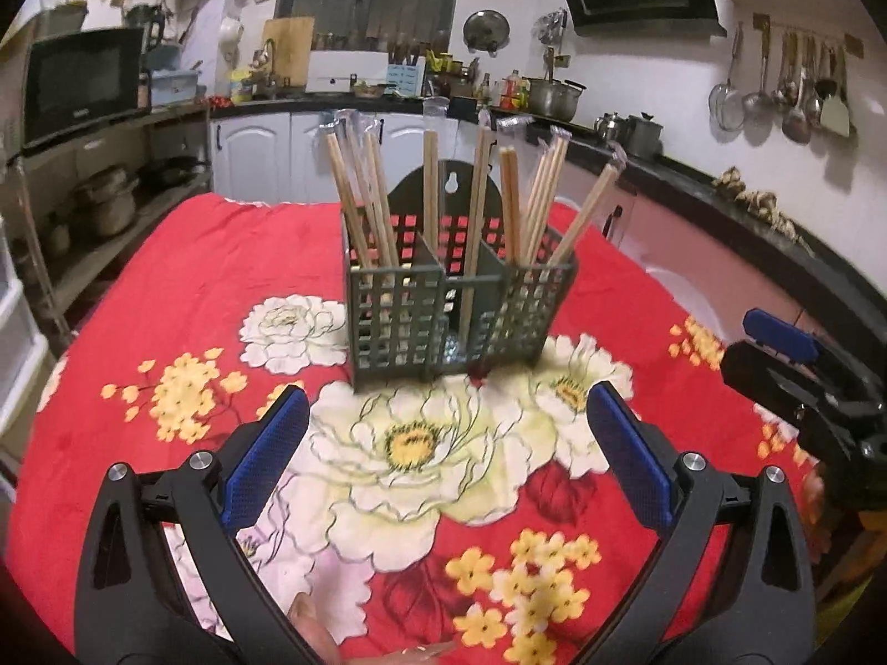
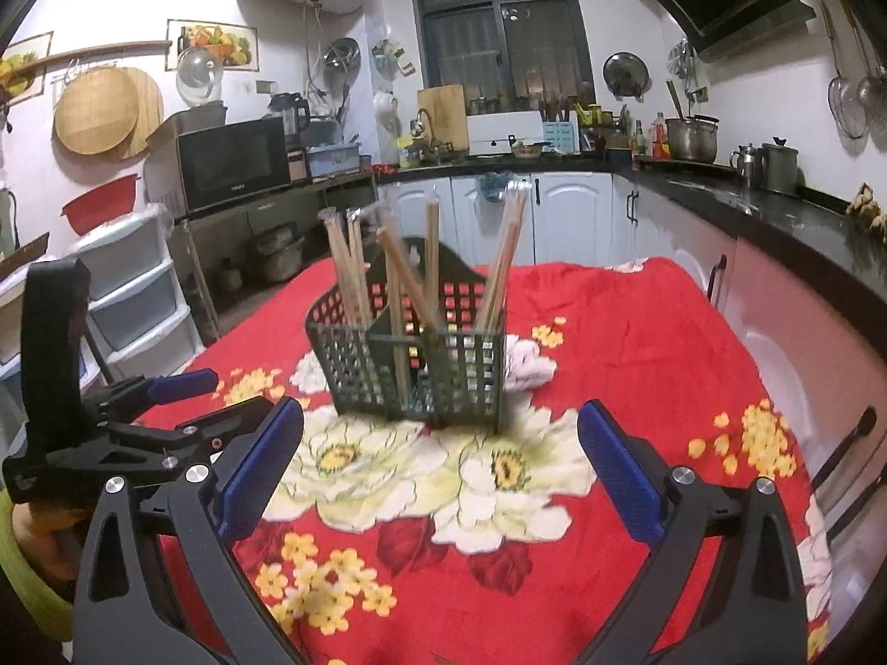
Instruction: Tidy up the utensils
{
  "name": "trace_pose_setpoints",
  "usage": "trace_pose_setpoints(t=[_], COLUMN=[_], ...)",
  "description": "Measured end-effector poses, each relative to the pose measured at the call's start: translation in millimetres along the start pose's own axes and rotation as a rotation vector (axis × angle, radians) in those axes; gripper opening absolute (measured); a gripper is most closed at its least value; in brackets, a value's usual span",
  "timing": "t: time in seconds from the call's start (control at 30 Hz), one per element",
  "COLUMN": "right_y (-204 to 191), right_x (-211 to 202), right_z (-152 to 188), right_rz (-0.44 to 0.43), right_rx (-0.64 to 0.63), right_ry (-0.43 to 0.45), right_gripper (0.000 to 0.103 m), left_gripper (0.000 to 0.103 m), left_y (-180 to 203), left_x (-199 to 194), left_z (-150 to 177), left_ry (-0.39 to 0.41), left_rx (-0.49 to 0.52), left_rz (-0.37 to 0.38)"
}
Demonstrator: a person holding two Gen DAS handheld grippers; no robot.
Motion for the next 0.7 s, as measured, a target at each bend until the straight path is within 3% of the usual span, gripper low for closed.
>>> trace_pose_setpoints(t=[0.2,0.47,0.63,0.7], right_y=[2.3,1.3,0.8,-0.1], right_x=[-6.1,-30.7,-41.9,-46.0], right_z=[17.3,27.6,31.1,32.5], right_rz=[0.017,0.088,0.127,0.143], right_rx=[0.012,0.0,-0.011,-0.021], right_ry=[0.048,0.21,0.293,0.323], right_gripper=[0.096,0.097,0.097,0.097], left_gripper=[0.092,0.092,0.092,0.092], left_y=[5.0,1.5,-8.0,-9.0], left_x=[-0.1,-10.3,-15.2,-18.9], left_z=[24.5,35.8,40.5,40.5], left_ry=[0.025,0.128,0.171,0.19], left_rx=[0.0,-0.026,-0.04,-0.044], left_rz=[-0.028,-0.063,-0.153,-0.14])
Point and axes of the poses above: each gripper's, at about its wrist camera, not at the fingertips, and x roughly the way its jaws point, y to its right, z to its underside, the point moved 10 cm from there along x, roughly the way its jaws point, and after that the axes turned 10 degrees about -y, right-handed, at the moved point
